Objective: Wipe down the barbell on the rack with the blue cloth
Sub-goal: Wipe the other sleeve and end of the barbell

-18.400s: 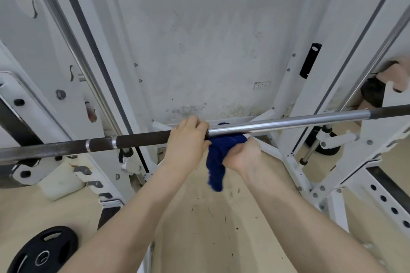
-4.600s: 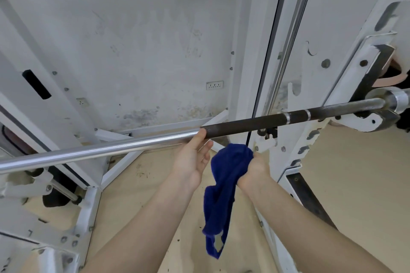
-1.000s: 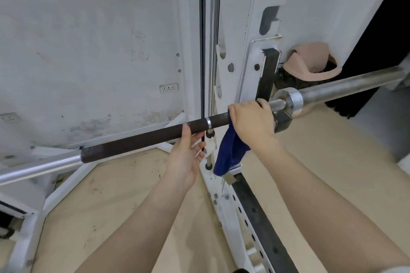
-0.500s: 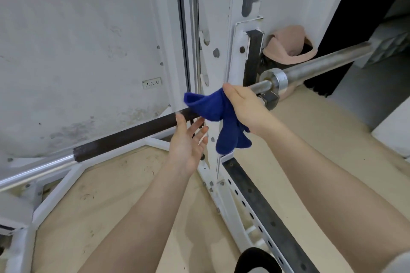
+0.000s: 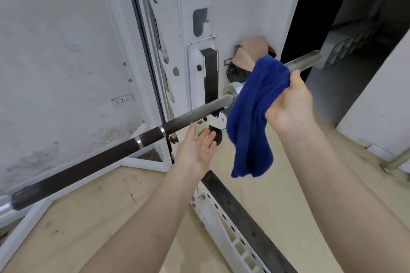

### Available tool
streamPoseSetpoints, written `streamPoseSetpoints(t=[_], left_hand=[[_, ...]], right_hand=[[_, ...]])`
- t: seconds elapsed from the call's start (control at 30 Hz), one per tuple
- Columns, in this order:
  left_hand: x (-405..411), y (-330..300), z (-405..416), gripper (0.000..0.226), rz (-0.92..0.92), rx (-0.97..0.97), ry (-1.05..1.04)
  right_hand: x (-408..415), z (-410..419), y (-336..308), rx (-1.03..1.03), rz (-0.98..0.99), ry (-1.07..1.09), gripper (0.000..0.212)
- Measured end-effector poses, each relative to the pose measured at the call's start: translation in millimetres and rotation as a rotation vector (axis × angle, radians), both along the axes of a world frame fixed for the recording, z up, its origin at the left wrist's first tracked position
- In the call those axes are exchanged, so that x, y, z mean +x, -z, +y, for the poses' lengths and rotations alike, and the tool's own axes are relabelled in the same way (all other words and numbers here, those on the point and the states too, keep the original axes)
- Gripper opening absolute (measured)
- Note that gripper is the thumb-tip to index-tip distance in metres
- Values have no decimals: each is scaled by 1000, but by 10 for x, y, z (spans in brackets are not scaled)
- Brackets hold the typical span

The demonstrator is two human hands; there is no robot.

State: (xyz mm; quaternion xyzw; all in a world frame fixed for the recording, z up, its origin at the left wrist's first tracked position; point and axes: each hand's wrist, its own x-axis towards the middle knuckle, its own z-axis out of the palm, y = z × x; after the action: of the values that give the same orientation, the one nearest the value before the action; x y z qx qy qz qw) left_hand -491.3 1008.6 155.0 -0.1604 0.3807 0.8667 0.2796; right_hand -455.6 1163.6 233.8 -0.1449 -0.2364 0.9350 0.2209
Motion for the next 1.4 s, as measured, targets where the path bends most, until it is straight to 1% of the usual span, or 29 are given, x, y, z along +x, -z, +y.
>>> streamPoseSetpoints(t=[0.03,0.1,0.13,0.17,0.23,0.27,0.3,0.37,0.43,0.5,0.53,0.57,0.6,0.67,0.73,0.8,0.83,0.9,1.0,1.03,1.1,1.17,1.27,1.33,1.4], left_hand=[[1,-31,68,45,4,-13,10],[-55,-45,192,32,28,-49,37],[-98,-38,252,23,40,-76,48],[-152,-26,311,19,38,-108,37],[-256,15,392,23,20,-178,-30],[-312,7,449,29,13,-189,-84],[-342,-5,486,34,4,-189,-142],[-369,16,523,34,1,-193,-219],[-380,70,566,34,36,-220,-223],[-402,128,592,31,40,-265,-258],[-420,154,599,30,39,-281,-282],[-438,174,612,28,43,-279,-293],[-440,181,624,26,49,-268,-294],[-416,180,651,24,52,-266,-317],[-380,140,666,22,49,-307,-364],[-369,116,691,15,39,-335,-387],[-373,103,714,13,27,-325,-399],[-372,81,775,9,14,-289,-449],[-350,60,845,18,15,-306,-533],[-339,48,869,17,27,-324,-543],[-299,14,921,17,45,-340,-577],[-283,3,948,24,50,-368,-593],[-283,20,918,39,53,-451,-592],[-279,15,893,46,49,-493,-564],[-280,15,875,49,44,-513,-547]], right_hand=[[-8,72,-46,15,7,58,41],[-61,168,-149,209,-85,192,56],[-136,219,-169,318,-142,250,60],[-206,255,-183,358,-178,274,59],[-361,325,-150,355,-238,259,53],[-481,392,-142,394,-286,248,53],[-593,444,-113,495,-365,240,55],[-794,532,-21,751,-532,182,56],[-924,589,139,1011,-616,-5,51],[-956,568,386,1493,-593,-214,44],[-972,595,530,1768,-549,-228,42],[-987,655,626,1942,-497,-210,42],[-995,747,692,2062,-480,-183,45],[-1034,959,783,2184,-522,-100,53],[-1069,1107,825,2231,-607,-43,48],[-1120,1093,824,2166,-648,-57,43],[-1128,1039,795,2130,-638,-96,42],[-1110,937,760,2151,-538,-176,42],[-963,948,803,2225,-338,-239,45],[-947,1023,801,2277,-289,-259,46],[-999,1245,763,2411,-250,-295,46],[-1084,1471,718,2475,-296,-307,45],[-1164,1593,701,2495,-387,-239,43],[-1152,1518,731,2524,-336,-110,41],[-1118,1387,758,2516,-233,-45,39]])
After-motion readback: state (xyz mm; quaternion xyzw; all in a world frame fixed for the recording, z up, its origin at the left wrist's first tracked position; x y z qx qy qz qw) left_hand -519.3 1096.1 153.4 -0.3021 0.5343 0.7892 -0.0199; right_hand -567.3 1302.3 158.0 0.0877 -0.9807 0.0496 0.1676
